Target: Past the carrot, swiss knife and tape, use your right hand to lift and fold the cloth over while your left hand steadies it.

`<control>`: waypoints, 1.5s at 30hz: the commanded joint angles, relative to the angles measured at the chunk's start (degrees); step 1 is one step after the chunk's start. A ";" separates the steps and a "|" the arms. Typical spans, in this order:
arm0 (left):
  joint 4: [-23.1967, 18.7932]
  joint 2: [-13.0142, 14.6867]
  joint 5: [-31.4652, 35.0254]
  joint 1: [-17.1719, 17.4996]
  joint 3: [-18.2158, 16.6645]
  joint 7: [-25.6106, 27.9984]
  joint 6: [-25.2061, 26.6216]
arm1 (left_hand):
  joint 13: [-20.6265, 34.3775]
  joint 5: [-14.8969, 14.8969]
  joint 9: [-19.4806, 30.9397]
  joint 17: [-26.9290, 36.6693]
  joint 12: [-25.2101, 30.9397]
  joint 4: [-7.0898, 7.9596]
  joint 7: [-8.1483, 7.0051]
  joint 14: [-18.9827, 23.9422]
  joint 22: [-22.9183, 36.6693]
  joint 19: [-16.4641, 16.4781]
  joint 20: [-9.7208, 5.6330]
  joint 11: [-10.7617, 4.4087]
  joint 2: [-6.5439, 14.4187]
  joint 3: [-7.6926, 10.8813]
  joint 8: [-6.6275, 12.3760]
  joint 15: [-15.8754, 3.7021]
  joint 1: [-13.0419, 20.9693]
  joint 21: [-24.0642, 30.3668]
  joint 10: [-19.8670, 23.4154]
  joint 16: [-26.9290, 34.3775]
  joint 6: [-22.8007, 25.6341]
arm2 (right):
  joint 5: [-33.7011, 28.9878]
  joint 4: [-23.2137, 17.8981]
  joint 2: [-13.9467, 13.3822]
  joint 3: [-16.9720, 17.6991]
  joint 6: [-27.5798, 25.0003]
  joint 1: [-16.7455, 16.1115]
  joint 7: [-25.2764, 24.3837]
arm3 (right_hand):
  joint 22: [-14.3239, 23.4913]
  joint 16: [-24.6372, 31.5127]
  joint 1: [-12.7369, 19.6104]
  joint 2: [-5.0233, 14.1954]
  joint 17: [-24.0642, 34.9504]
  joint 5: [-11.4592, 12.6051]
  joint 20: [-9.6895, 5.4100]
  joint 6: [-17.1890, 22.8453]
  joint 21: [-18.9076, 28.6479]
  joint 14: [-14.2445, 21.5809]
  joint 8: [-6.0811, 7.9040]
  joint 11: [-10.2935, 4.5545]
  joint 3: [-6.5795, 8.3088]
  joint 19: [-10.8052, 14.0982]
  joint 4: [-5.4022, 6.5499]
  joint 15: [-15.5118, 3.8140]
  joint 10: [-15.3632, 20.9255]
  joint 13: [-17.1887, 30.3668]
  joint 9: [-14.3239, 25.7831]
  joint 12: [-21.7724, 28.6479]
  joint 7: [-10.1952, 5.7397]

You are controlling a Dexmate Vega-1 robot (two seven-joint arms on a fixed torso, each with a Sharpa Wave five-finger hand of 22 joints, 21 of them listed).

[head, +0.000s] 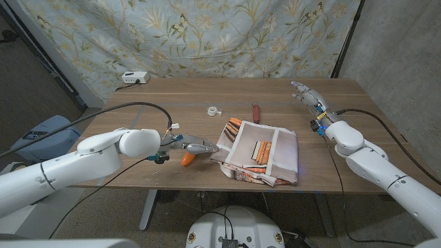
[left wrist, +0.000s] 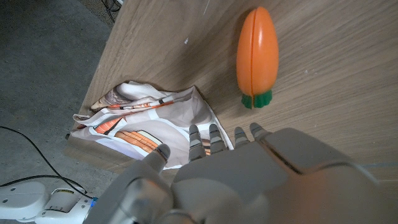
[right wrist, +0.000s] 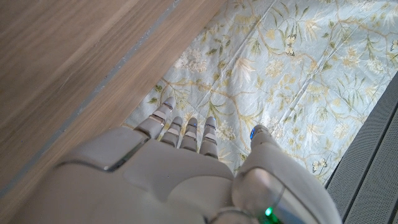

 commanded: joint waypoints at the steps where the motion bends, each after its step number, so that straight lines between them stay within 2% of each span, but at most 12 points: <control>1: 1.17 -2.70 1.77 -3.53 2.05 -3.69 -0.76 | 0.21 0.36 0.17 0.11 0.21 -0.05 -0.08 -1.37 0.08 -5.67 0.00 -0.36 0.10 0.62 -0.11 -0.21 -0.74 0.37 0.05 0.08 -0.53 | 0.09 -0.13 0.19 0.83 0.81 -0.68 -0.63 | 0.10 0.52 -0.34 0.22 -0.05 -0.03 0.14 0.02 0.00 -0.29 0.17 0.26 0.07 -0.12 -0.36 0.33 0.13 -0.07 -0.02 0.25 0.44; 9: 2.52 -5.07 3.43 -6.52 4.33 -7.17 -1.75 | 0.22 0.36 0.17 0.09 0.16 -0.04 -0.13 -1.41 0.07 -5.90 0.12 -0.21 0.08 0.92 -0.15 -0.10 -1.18 0.35 -0.05 0.03 -0.84 | -0.11 -0.30 0.07 1.39 1.32 -1.11 -1.00 | 0.10 0.55 -0.36 0.27 -0.06 -0.04 0.17 -0.07 -0.03 -0.33 0.13 0.59 0.10 -0.17 -0.45 0.45 0.18 -0.07 -0.02 0.29 0.45; 16: 3.53 -6.24 4.01 -8.20 5.48 -9.57 -2.07 | 0.22 0.36 0.17 0.08 0.22 -0.01 -0.09 -1.25 0.06 -6.00 0.14 -0.27 0.07 1.15 -0.04 -0.12 -1.52 0.36 0.14 0.07 -0.72 | -0.56 -3.50 -1.28 2.21 -2.06 -2.77 -2.89 | 0.10 0.64 -0.35 0.34 -0.08 -0.04 0.28 -0.05 -0.04 -0.17 0.14 0.91 0.14 -0.16 -0.55 0.69 0.35 -0.07 -0.02 0.36 0.60; 26: 3.57 -6.49 4.12 -8.95 6.13 -11.60 -1.33 | 0.23 0.29 0.18 0.08 0.75 0.07 0.01 0.06 0.05 -5.82 0.10 -0.19 -0.06 1.66 0.32 -0.39 -2.49 0.58 1.70 0.48 0.14 | -2.28 -8.11 -3.92 2.97 -7.47 -4.34 -4.87 | 0.10 0.84 -0.30 0.56 -0.10 -0.04 0.41 0.12 0.02 0.23 0.20 1.74 0.29 0.03 -0.72 1.07 0.83 -0.07 -0.03 0.54 0.87; 42: 3.96 -6.63 4.34 -10.03 6.74 -13.55 -0.88 | 0.25 0.14 0.19 0.08 1.24 0.12 0.10 1.34 0.05 -5.64 -0.05 -0.46 -0.28 2.04 0.43 -0.61 -3.40 0.78 3.51 0.77 0.62 | -3.32 -12.24 -5.45 3.57 -12.05 -6.14 -6.58 | 0.10 0.93 -0.26 0.67 -0.10 -0.07 0.52 0.08 0.05 0.39 0.17 2.14 0.40 0.20 -0.92 1.44 0.81 -0.06 -0.03 0.51 1.04; 45: 3.99 -6.66 4.49 -10.25 6.83 -13.84 -0.82 | 0.26 0.11 0.20 0.08 1.36 0.12 0.09 1.56 0.06 -5.66 0.00 -0.47 -0.32 2.08 0.44 -0.65 -3.51 0.80 3.91 0.82 0.68 | -3.51 -13.04 -5.59 3.75 -12.69 -6.67 -7.10 | 0.10 1.04 -0.22 0.71 -0.11 -0.08 0.62 0.24 0.08 0.67 0.23 2.58 0.44 0.32 -1.01 1.54 1.07 -0.06 -0.03 0.61 1.12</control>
